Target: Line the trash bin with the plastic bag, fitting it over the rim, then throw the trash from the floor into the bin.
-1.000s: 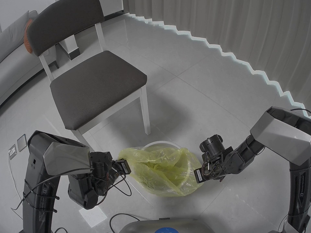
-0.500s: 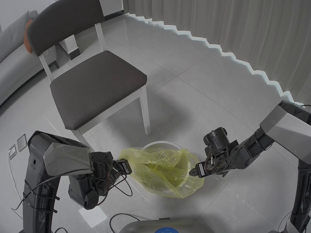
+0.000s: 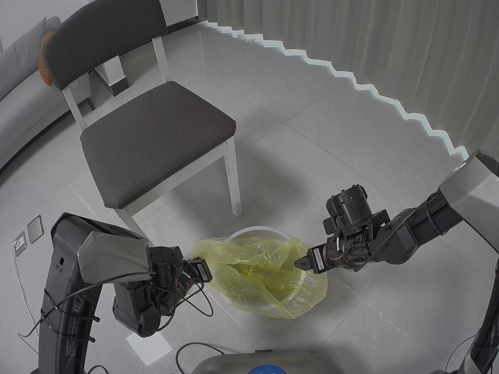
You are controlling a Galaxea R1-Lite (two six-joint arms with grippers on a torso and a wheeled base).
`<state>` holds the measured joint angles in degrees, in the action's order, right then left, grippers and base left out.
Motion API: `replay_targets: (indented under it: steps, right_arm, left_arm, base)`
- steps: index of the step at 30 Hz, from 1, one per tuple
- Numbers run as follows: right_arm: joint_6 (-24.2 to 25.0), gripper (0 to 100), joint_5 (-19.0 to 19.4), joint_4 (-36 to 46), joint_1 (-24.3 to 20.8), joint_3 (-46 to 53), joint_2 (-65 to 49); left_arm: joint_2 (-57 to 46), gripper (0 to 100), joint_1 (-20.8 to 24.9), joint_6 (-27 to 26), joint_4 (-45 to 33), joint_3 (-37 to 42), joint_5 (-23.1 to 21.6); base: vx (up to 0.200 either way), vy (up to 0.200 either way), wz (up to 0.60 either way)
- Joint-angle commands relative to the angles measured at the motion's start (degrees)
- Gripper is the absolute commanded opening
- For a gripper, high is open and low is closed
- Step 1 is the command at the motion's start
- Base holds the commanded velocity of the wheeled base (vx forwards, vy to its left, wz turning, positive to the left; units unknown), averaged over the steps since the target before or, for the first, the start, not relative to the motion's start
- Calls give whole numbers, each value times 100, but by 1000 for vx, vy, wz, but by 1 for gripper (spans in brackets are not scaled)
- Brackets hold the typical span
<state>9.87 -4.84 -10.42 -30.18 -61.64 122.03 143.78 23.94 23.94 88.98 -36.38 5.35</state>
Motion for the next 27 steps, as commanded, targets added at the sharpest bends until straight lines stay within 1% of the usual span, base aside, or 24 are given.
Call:
replay_targets:
  steps: [1, 7, 10, 14, 19, 20, 24, 27]
  right_arm:
    - [-12, 100, -43, 5, -146, -85, -118]
    - [-249, 100, -149, 5, -207, -252, -48]
    - [-346, 100, -158, 14, -216, -340, -30]
    - [-645, 100, -149, 23, -216, -499, -4]
    - [-662, 100, -149, 216, -286, -841, 76]
    - [-653, 100, -149, 286, -304, -903, 111]
    - [-653, 100, -158, 330, -383, -1026, 137]
    - [-715, 100, -158, 462, -524, -1290, 102]
  left_arm:
    - [186, 0, -39, -65, 93, -10, 1]
    - [485, 0, -127, -373, 93, -36, -8]
    - [494, 0, -127, -364, 93, -80, 1]
    - [406, 0, -127, -364, 93, -63, -8]
    - [353, 0, -91, -355, 93, -19, -25]
    - [353, 100, -91, -355, 93, -19, -25]
    - [327, 100, -118, -346, 93, -27, -25]
    - [107, 100, -144, -346, 93, 78, -17]
  base:
    - [0, 0, 0]
    - [0, 0, 0]
    - [0, 0, 0]
    - [0, 0, 0]
    - [0, 0, 0]
    - [0, 0, 0]
    - [0, 0, 0]
    - [0, 0, 0]
